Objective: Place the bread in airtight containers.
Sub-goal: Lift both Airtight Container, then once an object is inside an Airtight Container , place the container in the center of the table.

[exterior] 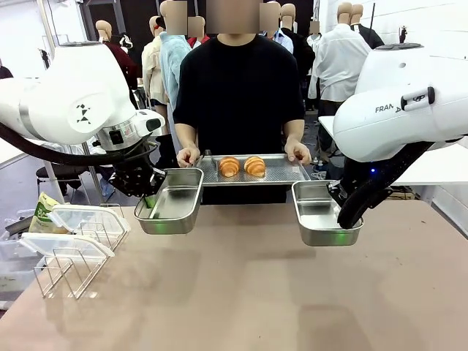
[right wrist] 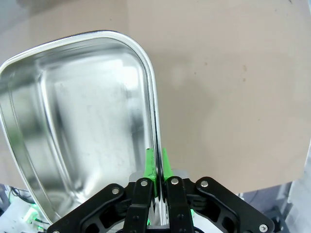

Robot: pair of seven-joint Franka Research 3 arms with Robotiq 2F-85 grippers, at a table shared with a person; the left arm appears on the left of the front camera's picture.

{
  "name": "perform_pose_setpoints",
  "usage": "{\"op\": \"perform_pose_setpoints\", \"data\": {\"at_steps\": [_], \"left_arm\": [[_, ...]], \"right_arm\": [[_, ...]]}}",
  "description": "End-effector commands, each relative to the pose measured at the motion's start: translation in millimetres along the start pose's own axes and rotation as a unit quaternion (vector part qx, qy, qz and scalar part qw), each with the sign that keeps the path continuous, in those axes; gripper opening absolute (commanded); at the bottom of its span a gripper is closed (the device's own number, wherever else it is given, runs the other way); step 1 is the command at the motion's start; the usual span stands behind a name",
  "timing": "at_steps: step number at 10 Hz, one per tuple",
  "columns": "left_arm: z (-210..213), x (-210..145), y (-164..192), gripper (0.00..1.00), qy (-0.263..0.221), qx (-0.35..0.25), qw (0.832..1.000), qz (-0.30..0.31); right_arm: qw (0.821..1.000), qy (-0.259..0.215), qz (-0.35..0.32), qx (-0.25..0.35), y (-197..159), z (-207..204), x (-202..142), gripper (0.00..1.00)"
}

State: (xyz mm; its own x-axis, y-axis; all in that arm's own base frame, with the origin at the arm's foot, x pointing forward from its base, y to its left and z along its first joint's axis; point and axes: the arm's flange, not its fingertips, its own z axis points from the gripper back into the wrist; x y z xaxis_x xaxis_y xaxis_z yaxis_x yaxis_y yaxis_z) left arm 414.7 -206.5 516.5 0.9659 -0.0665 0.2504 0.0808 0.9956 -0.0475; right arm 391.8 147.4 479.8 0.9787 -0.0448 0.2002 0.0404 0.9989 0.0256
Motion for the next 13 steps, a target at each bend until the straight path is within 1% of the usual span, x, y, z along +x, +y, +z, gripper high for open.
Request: {"op": "perform_pose_setpoints", "data": {"at_steps": [1, 13], "left_arm": [[3.9, 1.8, 1.5, 0.00, -0.003, -0.002, 1.000, 0.002], [3.9, 1.8, 1.5, 0.00, -0.003, -0.002, 1.000, 0.002]], "right_arm": [[1.000, -0.001, -0.006, 0.004, -0.1, 3.0, -1.2, 0.00], [1.000, -0.001, -0.006, 0.004, -0.1, 3.0, -1.2, 0.00]]}}
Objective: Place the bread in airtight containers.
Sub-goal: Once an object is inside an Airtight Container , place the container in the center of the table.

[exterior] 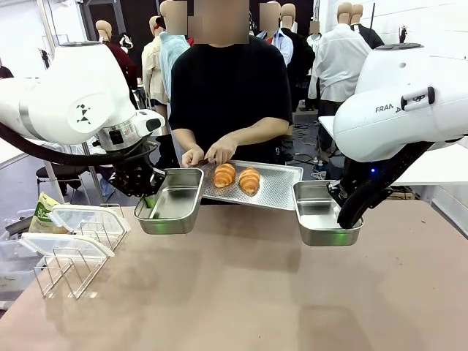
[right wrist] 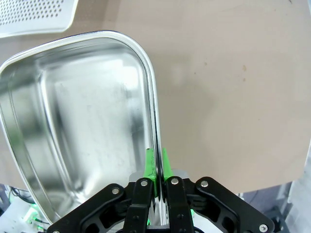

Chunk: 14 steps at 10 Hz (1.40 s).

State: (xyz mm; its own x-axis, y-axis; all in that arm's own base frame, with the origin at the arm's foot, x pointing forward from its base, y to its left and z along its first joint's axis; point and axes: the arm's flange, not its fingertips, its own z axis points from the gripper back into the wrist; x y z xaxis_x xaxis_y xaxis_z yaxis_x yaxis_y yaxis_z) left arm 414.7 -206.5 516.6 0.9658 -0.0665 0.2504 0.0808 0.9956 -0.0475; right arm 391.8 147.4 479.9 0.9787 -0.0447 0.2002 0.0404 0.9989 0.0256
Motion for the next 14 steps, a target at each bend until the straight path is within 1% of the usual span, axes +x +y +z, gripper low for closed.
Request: {"op": "perform_pose_setpoints", "data": {"at_steps": [1, 14], "left_arm": [[3.9, 1.8, 1.5, 0.00, -0.003, -0.002, 1.000, 0.002], [3.9, 1.8, 1.5, 0.00, -0.003, -0.002, 1.000, 0.002]], "right_arm": [[1.000, -0.001, -0.006, 0.004, -0.1, 3.0, -1.2, 0.00], [1.000, -0.001, -0.006, 0.004, -0.1, 3.0, -1.2, 0.00]]}}
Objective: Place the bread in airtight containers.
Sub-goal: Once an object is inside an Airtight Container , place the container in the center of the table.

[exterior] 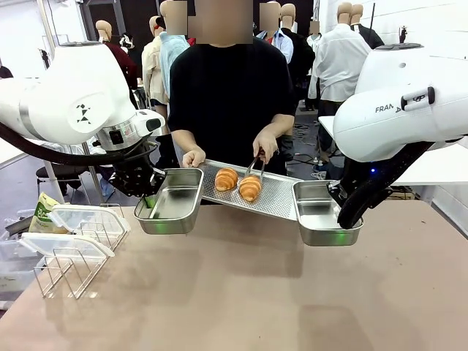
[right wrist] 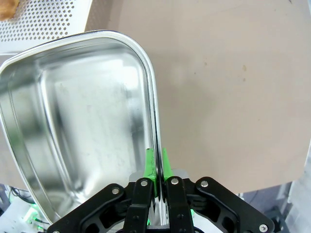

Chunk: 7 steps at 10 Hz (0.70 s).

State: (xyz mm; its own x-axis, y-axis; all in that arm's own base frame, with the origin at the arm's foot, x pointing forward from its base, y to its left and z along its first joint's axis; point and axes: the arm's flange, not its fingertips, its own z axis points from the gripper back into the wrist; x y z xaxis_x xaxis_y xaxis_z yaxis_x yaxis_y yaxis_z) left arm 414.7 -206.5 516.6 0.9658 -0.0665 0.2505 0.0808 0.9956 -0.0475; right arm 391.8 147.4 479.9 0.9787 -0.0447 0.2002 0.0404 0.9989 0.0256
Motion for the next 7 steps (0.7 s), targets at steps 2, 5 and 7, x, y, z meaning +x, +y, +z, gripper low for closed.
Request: {"op": "perform_pose_setpoints", "data": {"at_steps": [2, 5, 7], "left_arm": [[3.9, 1.8, 1.5, 0.00, -0.003, -0.002, 1.000, 0.002], [3.9, 1.8, 1.5, 0.00, -0.003, -0.002, 1.000, 0.002], [3.9, 1.8, 1.5, 0.00, -0.003, -0.002, 1.000, 0.002]], "right_arm": [[1.000, -0.001, -0.006, 0.004, -0.1, 3.0, -1.2, 0.00], [1.000, -0.001, -0.006, 0.004, -0.1, 3.0, -1.2, 0.00], [1.000, -0.001, -0.006, 0.004, -0.1, 3.0, -1.2, 0.00]]}}
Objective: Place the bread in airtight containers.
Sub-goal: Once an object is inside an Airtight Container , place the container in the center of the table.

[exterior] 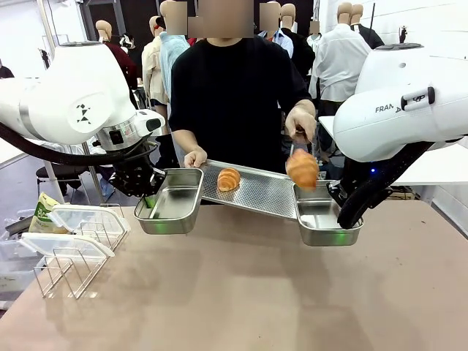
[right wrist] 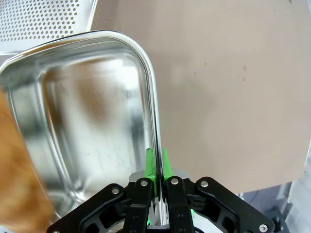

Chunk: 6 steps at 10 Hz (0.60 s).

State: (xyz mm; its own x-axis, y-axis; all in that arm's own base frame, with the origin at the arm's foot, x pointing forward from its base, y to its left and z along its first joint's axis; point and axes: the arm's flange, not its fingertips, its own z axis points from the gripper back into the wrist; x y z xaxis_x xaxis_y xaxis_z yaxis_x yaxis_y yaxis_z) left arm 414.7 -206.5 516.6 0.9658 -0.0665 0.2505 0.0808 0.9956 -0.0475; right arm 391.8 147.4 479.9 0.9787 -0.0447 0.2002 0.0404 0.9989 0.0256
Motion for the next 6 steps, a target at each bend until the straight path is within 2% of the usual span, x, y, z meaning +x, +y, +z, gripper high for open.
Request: {"op": "perform_pose_setpoints", "data": {"at_steps": [1, 6], "left_arm": [[3.9, 1.8, 1.5, 0.00, -0.003, -0.002, 1.000, 0.002], [3.9, 1.8, 1.5, 0.00, -0.003, -0.002, 1.000, 0.002]], "right_arm": [[1.000, -0.001, -0.006, 0.004, -0.1, 3.0, -1.2, 0.00], [1.000, -0.001, -0.006, 0.004, -0.1, 3.0, -1.2, 0.00]]}}
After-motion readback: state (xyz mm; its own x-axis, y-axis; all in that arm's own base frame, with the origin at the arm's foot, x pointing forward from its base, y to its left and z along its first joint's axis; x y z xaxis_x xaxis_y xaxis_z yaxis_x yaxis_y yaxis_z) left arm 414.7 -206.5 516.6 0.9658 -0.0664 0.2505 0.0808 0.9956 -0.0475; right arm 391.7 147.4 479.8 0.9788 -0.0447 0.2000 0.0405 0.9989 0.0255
